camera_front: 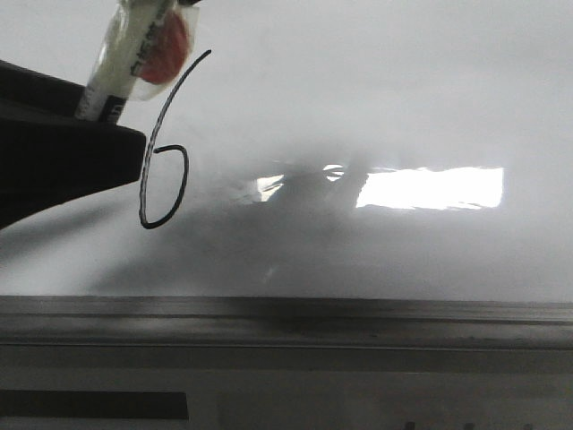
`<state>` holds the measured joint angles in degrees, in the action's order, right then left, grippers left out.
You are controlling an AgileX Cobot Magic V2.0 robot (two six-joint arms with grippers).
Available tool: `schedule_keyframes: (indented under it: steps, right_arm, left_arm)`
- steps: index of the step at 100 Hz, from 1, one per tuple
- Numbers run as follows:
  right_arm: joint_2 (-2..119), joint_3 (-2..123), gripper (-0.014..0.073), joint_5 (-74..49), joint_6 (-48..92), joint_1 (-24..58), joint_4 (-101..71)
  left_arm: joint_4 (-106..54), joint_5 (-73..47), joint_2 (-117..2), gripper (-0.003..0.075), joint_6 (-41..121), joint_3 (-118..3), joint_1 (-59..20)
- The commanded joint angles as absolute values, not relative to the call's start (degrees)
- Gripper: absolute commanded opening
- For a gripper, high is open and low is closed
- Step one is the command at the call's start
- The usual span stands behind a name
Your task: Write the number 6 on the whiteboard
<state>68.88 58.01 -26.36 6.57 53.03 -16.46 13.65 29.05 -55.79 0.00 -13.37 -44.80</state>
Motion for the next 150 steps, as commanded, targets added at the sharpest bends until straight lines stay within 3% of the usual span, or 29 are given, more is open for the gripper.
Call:
schedule_keyframes:
  steps: [1, 13, 32, 39, 46, 59, 66, 81, 96, 134, 141, 150]
  right_arm:
    - [68.4, 59.8, -0.0062, -23.2, 7.0, 53.2, -17.0]
    - [68.9, 59.8, -0.0062, -23.3, 7.0, 53.2, -17.0]
    - [68.9, 59.8, -0.0062, -23.4, 7.0, 53.0, -17.0]
    - [68.9, 59.8, -0.0029, -23.4, 7.0, 53.0, -16.5]
    - [69.1, 59.8, 0.0097, -23.4, 7.0, 53.0, -16.5]
    - [69.1, 59.8, 0.0475, -22.4, 7.0, 53.0, -15.6]
    - [69.1, 59.8, 0.0554, -21.9, 7.0, 53.0, -15.3]
    - [69.1, 59.8, 0.0514, -21.7, 7.0, 53.0, -15.3]
    - [69.1, 59.8, 0.0477, -21.7, 7.0, 53.0, -15.3]
    - [69.1, 59.8, 0.0477, -21.7, 7.0, 53.0, -15.3]
    - [69.1, 59.8, 0.0477, -21.7, 7.0, 53.0, -15.3]
    - [69.1, 59.8, 0.0477, -21.7, 7.0, 53.0, -15.3]
  left_arm:
    - [12.9, 34.0, -55.5, 0.0328, -0.6, -15.1, -45.4]
    - [12.9, 34.0, -55.5, 0.0262, -0.6, -15.1, -45.4]
    - [12.9, 34.0, -55.5, -0.0022, -0.6, -15.1, -45.4]
    - [12.9, 34.0, -55.5, -0.002, -0.6, -15.1, -45.4]
    - [12.9, 34.0, -55.5, -0.002, -0.6, -15.1, -45.4]
    - [11.5, 33.2, -55.5, -0.002, -5.7, -15.1, -45.4]
    - [3.9, 30.9, -55.5, -0.002, -12.9, -15.1, -45.3]
    - [-15.0, 28.9, -55.5, -0.002, -14.9, -15.1, -45.1]
    - [-18.7, 26.3, -56.1, -0.002, -15.1, -15.1, -45.1]
    - [-19.8, 24.6, -58.1, -0.0017, -15.1, -15.1, -45.1]
    - [-19.7, 24.7, -58.1, 0.0034, -15.1, -15.1, -45.1]
    - [-19.7, 24.8, -58.1, 0.0216, -15.6, -15.1, -45.1]
